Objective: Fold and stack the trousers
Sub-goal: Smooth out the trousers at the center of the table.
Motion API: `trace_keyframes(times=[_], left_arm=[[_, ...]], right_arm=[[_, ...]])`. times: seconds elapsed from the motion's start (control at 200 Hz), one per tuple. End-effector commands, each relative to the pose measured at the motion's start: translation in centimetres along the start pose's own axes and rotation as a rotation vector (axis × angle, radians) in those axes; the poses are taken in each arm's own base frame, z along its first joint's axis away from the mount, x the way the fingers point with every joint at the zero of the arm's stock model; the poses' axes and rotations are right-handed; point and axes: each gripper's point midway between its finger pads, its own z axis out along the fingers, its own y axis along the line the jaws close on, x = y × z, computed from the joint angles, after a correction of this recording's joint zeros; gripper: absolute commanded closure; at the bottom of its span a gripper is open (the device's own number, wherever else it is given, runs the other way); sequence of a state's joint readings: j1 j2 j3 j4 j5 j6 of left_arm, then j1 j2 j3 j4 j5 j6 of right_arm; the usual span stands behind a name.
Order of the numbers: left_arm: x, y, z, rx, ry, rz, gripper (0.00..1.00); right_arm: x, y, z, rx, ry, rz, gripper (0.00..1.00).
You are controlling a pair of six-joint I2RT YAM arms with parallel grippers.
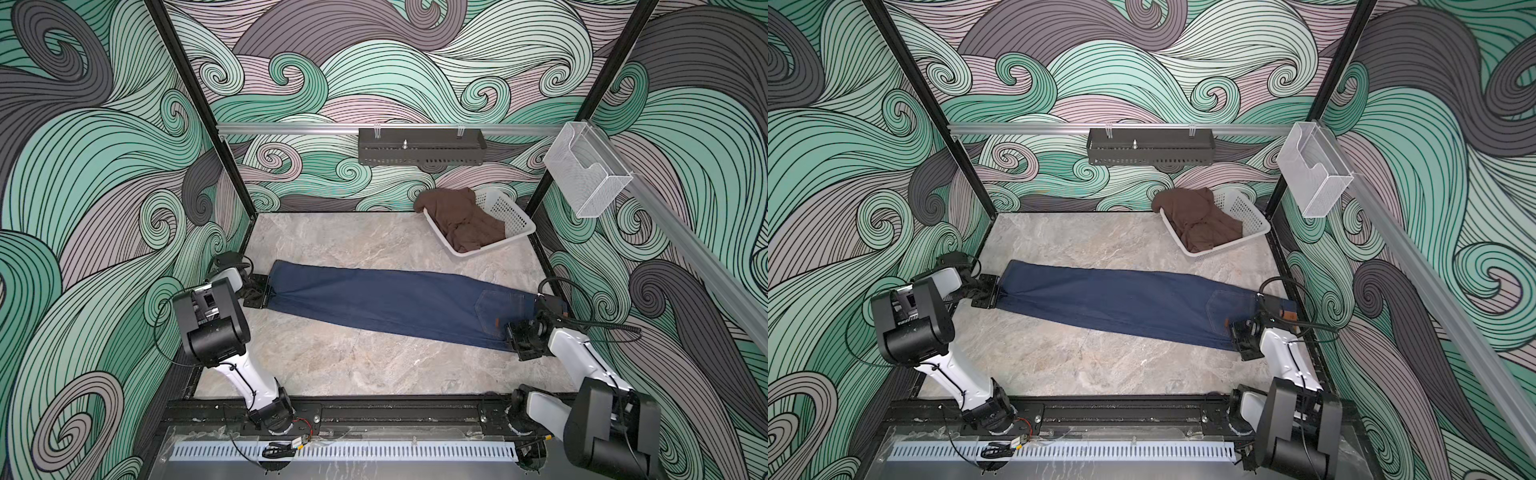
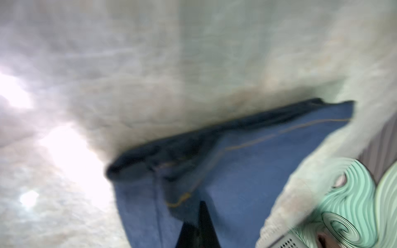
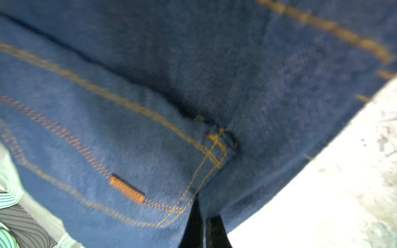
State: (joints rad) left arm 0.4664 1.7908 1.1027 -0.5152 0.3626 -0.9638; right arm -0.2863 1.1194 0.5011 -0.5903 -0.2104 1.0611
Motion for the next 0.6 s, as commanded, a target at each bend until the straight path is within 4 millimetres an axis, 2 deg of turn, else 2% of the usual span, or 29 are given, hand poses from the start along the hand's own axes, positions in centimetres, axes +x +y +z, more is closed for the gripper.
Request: trace_keyframes(times=[0.0, 0.09, 0.18, 0.38, 0.51, 0.54, 0.565, 0.59], left_arm=[[-1.4, -3.0, -3.4, 0.066, -0.070, 0.043, 1.00], [-1.4, -3.6, -4.0, 0.078, -0.072, 0.055, 1.00], [-1.1, -2.9, -3.7, 0.065, -0.067, 0.050, 1.00], [-0.7, 1.3, -1.8, -0.009, -0.039, 0.005, 1.00], [-0.4, 2.3, -0.9, -0.039, -0.010, 0.000, 1.00], [-0.4, 2.3, -0.9, -0.038, -0.005, -0.001, 0.94], [-0.4, 2.2, -0.9, -0.030, 0.000, -0.001, 0.84], [-0.4, 2.0, -1.1, -0.022, 0.003, -0.001, 0.74]], right_arm=[[-1.2, 1.8, -2.2, -0.047, -0.054, -0.018, 1.00], [-1.2, 2.6, -3.3, -0.072, -0.060, -0.024, 1.00], [-1.3, 2.3, -3.5, -0.072, -0.071, -0.028, 1.00], [-0.8, -0.4, -1.4, 0.000, -0.051, -0.030, 1.00], [-0.5, -1.5, -0.4, 0.031, -0.041, -0.031, 1.00], [-0.5, -1.5, -0.4, 0.029, -0.037, -0.034, 1.00], [-0.4, -1.3, -0.5, 0.022, -0.033, -0.042, 1.00], [-0.4, -1.0, -0.6, 0.014, -0.030, -0.050, 0.90]])
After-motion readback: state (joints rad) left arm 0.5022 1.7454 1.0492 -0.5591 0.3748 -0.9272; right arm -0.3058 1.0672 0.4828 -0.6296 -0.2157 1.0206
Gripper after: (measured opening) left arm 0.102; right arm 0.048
